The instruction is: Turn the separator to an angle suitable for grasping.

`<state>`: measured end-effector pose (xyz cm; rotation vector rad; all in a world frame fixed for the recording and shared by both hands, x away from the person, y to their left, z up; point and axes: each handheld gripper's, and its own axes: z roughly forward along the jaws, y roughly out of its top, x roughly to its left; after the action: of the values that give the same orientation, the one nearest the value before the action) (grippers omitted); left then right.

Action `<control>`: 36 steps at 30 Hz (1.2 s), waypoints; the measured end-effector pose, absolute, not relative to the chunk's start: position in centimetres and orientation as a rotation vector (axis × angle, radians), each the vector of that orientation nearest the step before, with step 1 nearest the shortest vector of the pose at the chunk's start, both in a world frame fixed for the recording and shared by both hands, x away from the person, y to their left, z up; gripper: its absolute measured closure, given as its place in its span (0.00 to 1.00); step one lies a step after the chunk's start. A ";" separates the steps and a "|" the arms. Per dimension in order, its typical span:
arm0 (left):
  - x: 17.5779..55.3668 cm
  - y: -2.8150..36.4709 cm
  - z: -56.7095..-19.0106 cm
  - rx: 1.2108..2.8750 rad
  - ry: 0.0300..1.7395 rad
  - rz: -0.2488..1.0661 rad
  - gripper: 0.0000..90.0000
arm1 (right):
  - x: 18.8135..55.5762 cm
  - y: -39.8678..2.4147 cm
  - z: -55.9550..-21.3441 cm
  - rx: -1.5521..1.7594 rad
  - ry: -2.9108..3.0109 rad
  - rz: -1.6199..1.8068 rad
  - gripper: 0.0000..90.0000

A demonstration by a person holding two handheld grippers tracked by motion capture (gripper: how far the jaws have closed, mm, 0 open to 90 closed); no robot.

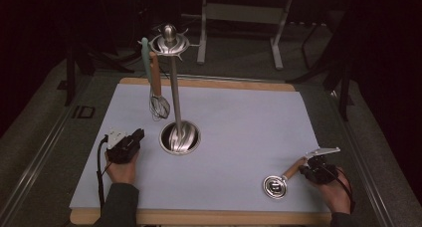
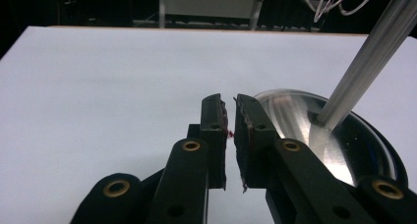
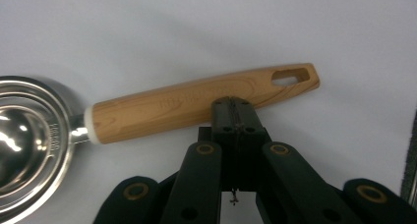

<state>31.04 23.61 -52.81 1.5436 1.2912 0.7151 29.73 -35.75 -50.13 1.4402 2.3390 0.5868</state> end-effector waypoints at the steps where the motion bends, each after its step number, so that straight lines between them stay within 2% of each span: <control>1: 31.0 23.6 -52.8 1.544 1.291 0.715 0.92 | 29.7 -35.8 -50.1 1.440 2.339 0.587 1.00; 15: 31.8 23.0 -53.6 1.600 1.283 0.645 0.91 | 31.3 -34.6 -50.4 1.449 2.333 0.633 1.00; 25: 31.8 22.8 -53.7 1.621 1.280 0.648 0.90 | 33.3 -30.9 -50.5 1.370 2.435 0.685 1.00; 32: 31.8 22.8 -53.8 1.618 1.286 0.643 0.89 | 33.7 -28.3 -50.8 1.308 2.532 0.773 0.95; 36: 31.8 22.8 -53.8 1.625 1.282 0.647 0.89 | 33.3 -26.9 -50.6 1.274 2.578 0.806 0.89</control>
<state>31.83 22.77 -53.76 1.6247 1.2824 0.6471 33.32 -26.90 -50.55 1.2741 2.5779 0.8062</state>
